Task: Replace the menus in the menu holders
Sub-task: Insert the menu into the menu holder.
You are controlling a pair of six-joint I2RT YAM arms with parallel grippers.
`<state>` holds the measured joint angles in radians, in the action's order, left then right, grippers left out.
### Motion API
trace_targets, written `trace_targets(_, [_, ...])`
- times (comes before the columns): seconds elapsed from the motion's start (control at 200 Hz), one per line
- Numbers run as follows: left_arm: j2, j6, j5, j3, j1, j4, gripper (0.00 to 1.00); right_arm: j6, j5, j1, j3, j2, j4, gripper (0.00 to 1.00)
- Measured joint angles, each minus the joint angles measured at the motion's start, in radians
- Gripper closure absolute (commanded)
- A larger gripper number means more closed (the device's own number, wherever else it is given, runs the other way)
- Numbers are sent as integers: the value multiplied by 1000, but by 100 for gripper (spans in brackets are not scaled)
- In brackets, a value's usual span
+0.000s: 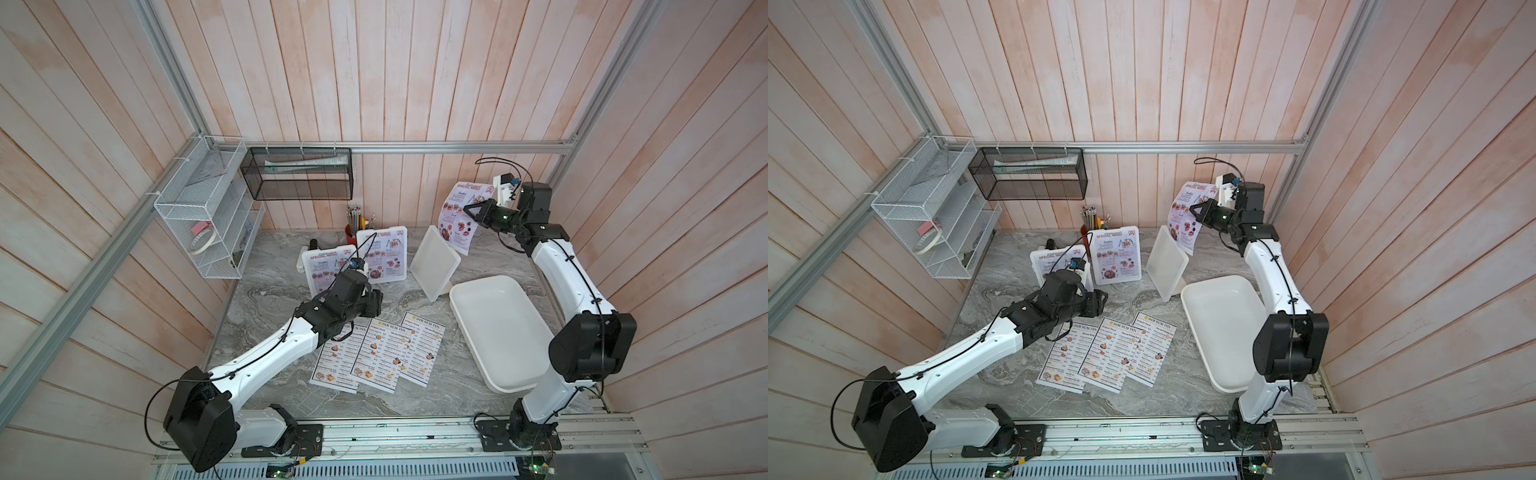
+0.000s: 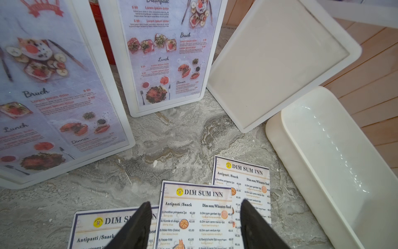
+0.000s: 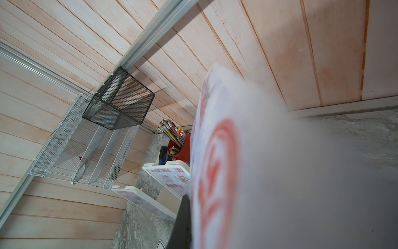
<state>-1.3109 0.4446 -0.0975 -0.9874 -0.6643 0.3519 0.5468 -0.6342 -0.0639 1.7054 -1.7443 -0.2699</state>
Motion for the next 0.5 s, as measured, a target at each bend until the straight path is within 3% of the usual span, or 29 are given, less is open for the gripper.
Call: trace_targets(0.495, [0,0,-8,0,0,0,33,3,0,1,50,-12,-3,100])
